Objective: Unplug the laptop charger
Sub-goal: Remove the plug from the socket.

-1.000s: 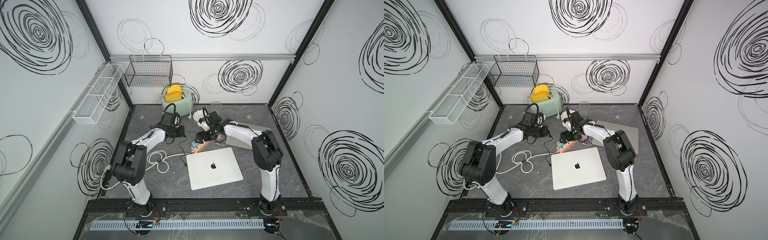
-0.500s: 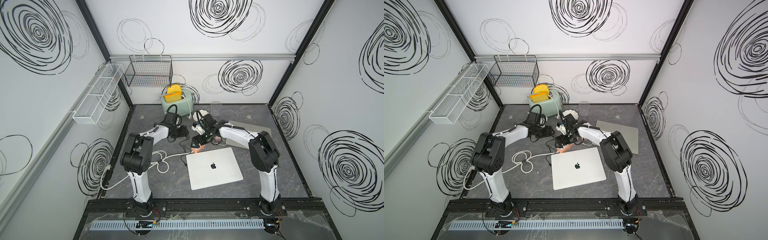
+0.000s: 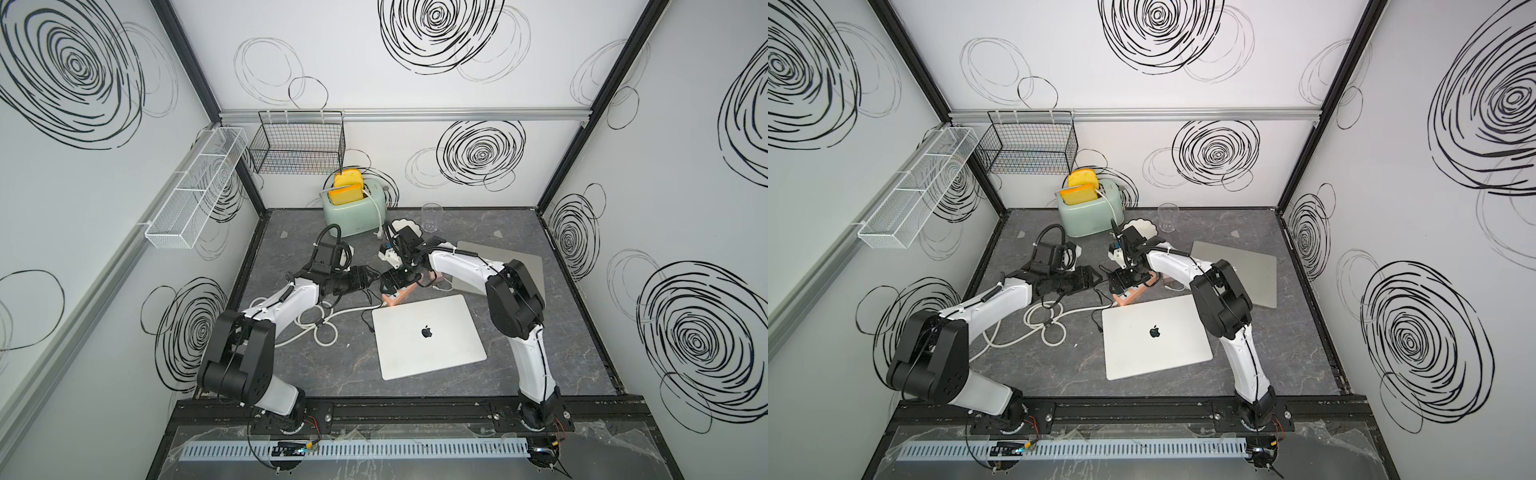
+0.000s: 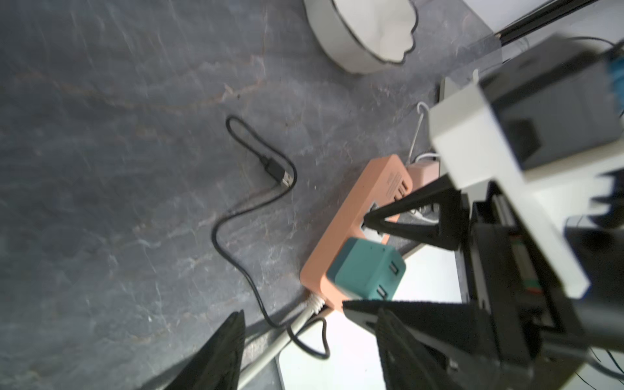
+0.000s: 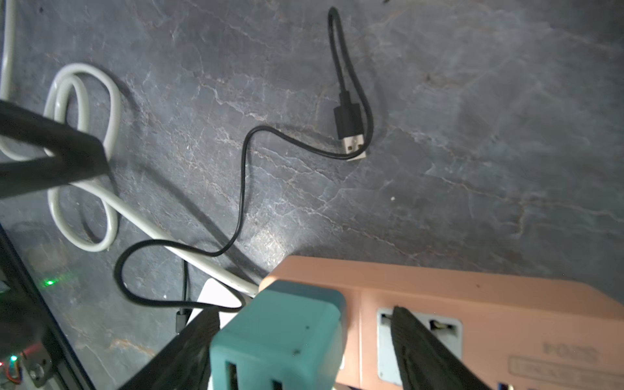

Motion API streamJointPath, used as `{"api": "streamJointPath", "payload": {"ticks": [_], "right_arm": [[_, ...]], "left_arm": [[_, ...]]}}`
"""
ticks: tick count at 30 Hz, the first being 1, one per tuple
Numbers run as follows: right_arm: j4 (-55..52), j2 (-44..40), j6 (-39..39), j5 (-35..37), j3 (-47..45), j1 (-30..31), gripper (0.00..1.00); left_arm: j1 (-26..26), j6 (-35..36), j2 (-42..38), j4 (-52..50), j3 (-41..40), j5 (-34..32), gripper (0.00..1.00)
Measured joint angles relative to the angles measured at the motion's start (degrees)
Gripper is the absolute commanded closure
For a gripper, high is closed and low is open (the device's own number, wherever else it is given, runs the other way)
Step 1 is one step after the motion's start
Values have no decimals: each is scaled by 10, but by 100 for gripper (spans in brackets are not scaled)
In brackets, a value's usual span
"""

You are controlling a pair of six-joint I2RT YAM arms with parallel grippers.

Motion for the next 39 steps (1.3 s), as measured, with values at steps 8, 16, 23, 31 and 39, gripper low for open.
{"api": "streamJointPath", "payload": {"ticks": [8,16,23,31,39], "right_arm": [[-23,9,-25,50,14,25,55],[-27,9,-15,61,24,21,73],[-23,8,9,2,36,-16,77],[-20,5,19,-8,34,-21,78],[-17,0,28,-27,33,-26,79]], "left_arm": [[-8,-37,-18,24,-54,18,34],[-8,-59,-36,76,-83,42,34],[-9,-74,-35,123,-106,57,33],[-11,-85,12,196,-104,84,32],[-16,-87,61,232,-72,92,32]]}}
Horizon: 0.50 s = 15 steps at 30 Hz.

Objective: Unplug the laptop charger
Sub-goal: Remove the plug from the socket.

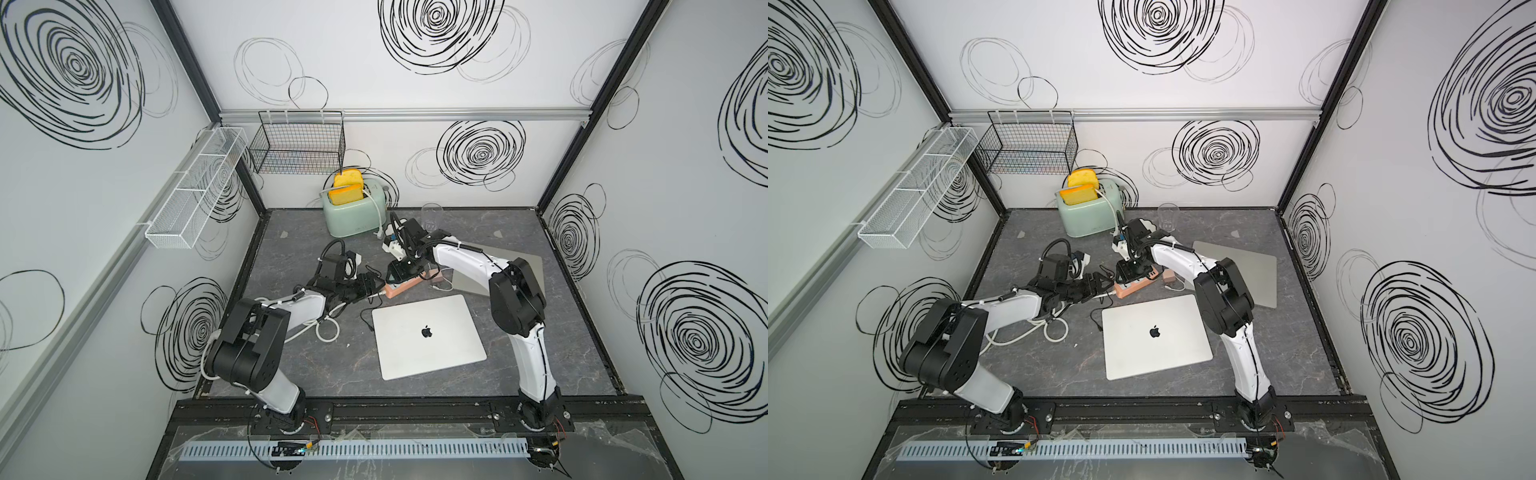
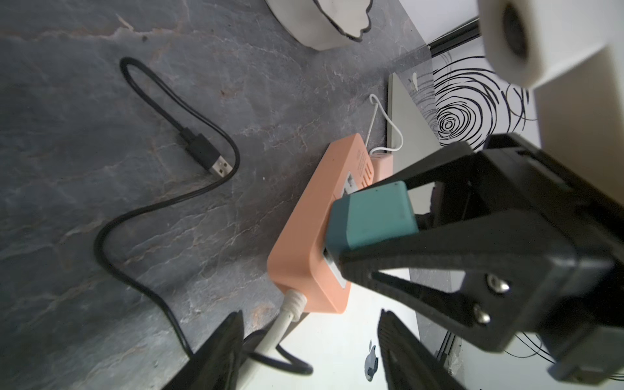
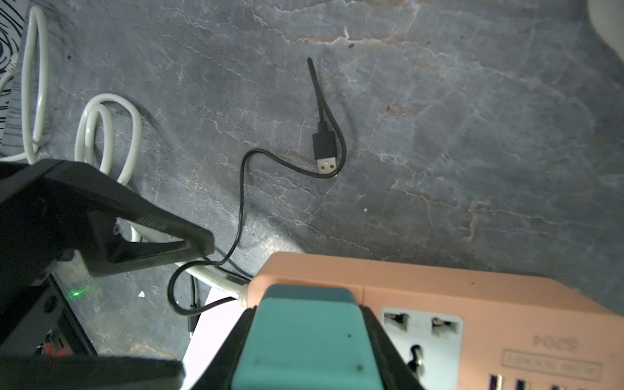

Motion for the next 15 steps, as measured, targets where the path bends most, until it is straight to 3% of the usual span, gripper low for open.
{"api": "streamJointPath", "payload": {"ticks": [15], "right_arm": [[57,-27,34,-57,-47,-27,78]], "left_arm": [[-5,11,52,32,23,28,43]]}}
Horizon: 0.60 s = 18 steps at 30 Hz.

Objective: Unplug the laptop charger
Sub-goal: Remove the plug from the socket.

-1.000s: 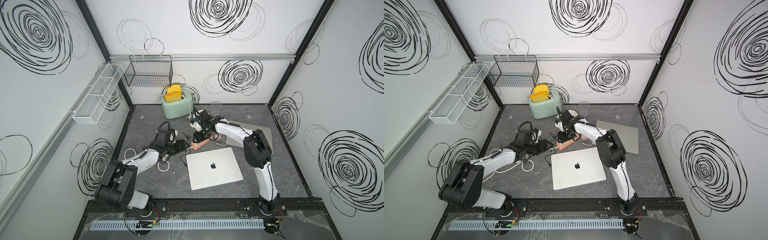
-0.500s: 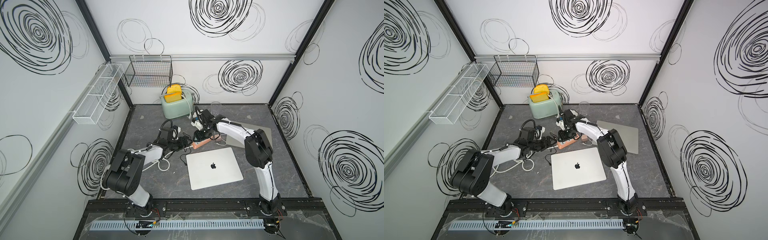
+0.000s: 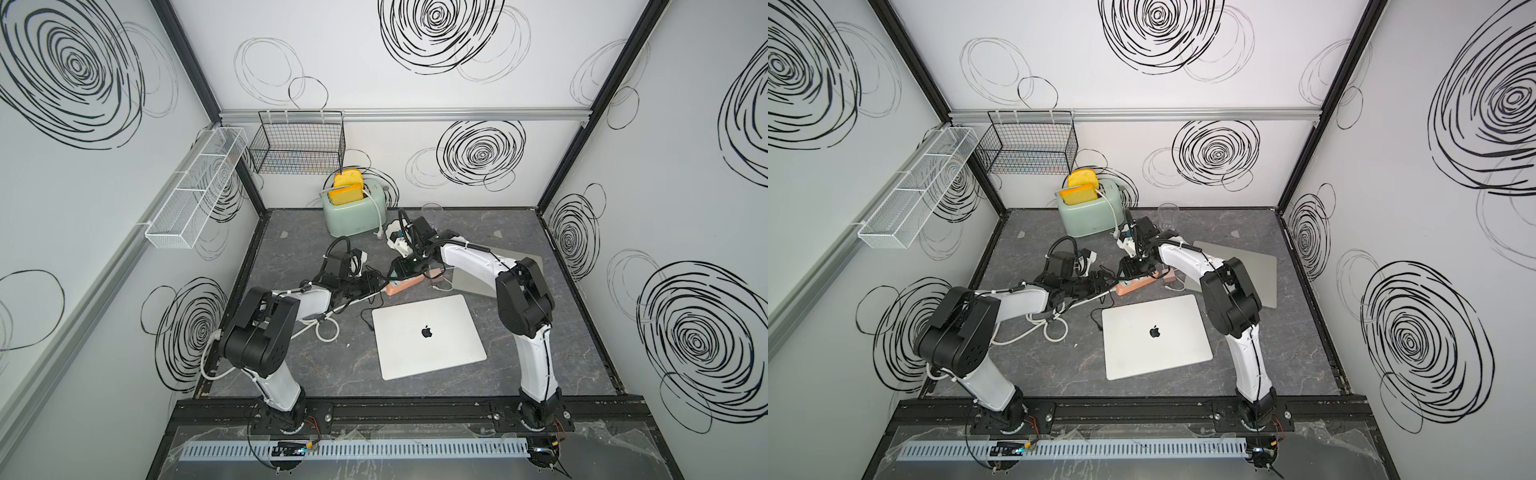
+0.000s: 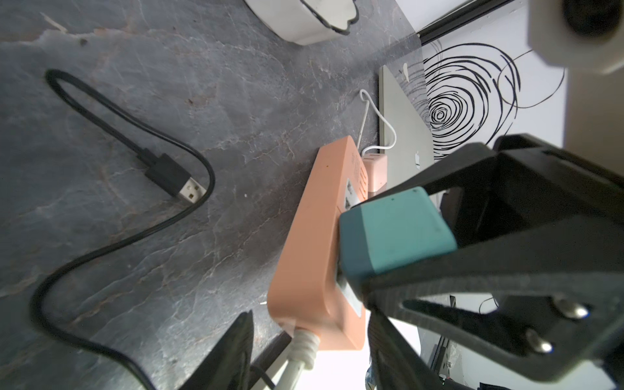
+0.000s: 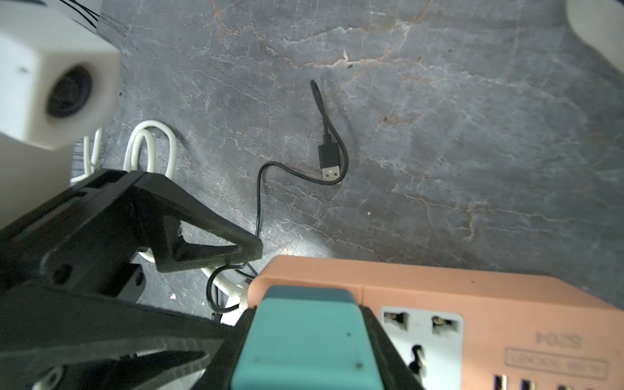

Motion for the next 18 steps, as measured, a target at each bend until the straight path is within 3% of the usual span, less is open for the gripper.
{"api": "streamJointPath", "payload": {"ticks": [11,15,18], "right_arm": [[13,-2,6,-7,-11,-4,78],[31,-10,15,-7,-28,-8,78],[39,-13,20,-7,-35,-11,78]], "left_arm": [[-8,1,39,25,12,29,56],[-7,-34,55,54,12,39,66],[-7,-56,61,73,10,42,83]]}}
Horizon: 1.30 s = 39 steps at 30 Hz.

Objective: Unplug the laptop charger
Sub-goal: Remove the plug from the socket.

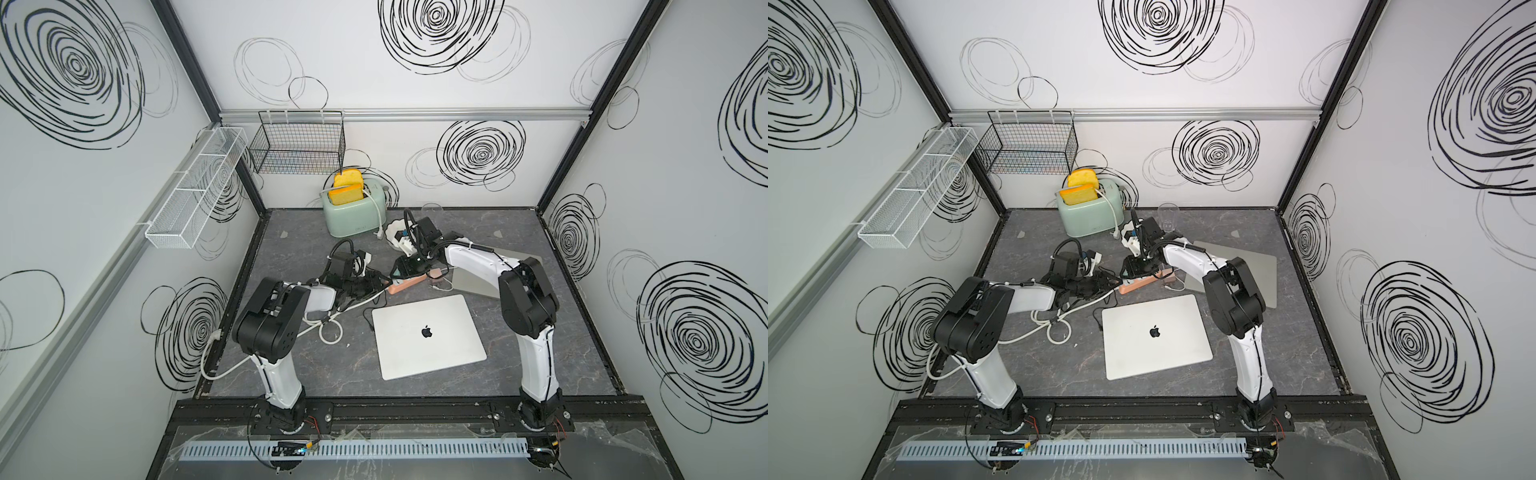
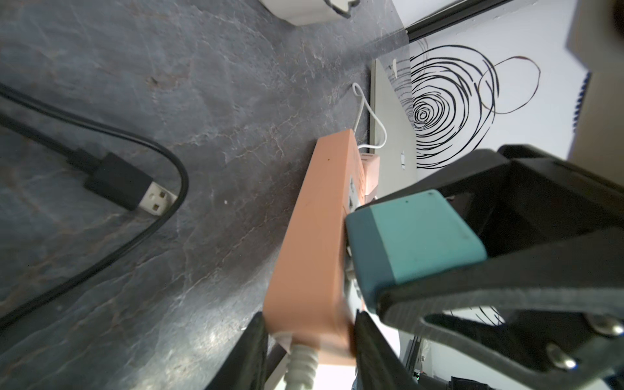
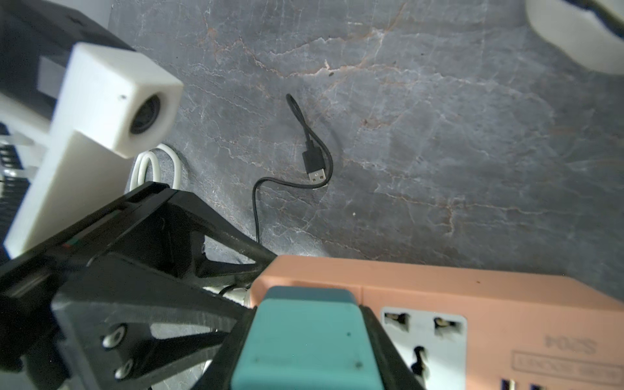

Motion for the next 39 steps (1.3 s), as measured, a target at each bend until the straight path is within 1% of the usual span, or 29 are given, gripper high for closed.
{"api": "streamJointPath", "payload": {"ticks": [3,4,5,8,12,14,22,32,36,39], "right_arm": [[3,-2,0,2,-3,0,78],[2,-2,-1,4,-3,1,78],[1,-2,-3,8,-3,2,78],[-31,0,-19,42,18,15,78],[-111,28,-47,118,91,43,78],[-129,34,-50,132,107,49,78],[-130,35,-21,78,102,26,78],[-134,35,-37,86,103,27,78],[-145,35,-52,111,109,35,78],[-148,35,-54,116,110,38,78]], "left_arm": [[0,-9,2,4,0,2,93],[0,-9,3,3,0,2,95],[0,-9,3,1,0,2,100],[0,-1,5,-17,7,5,100],[2,20,9,-45,18,5,100],[3,31,11,-54,19,3,100],[3,51,16,-56,23,2,100],[3,56,17,-60,26,0,100],[3,60,25,-61,30,5,100],[3,65,25,-66,31,6,100]]}}
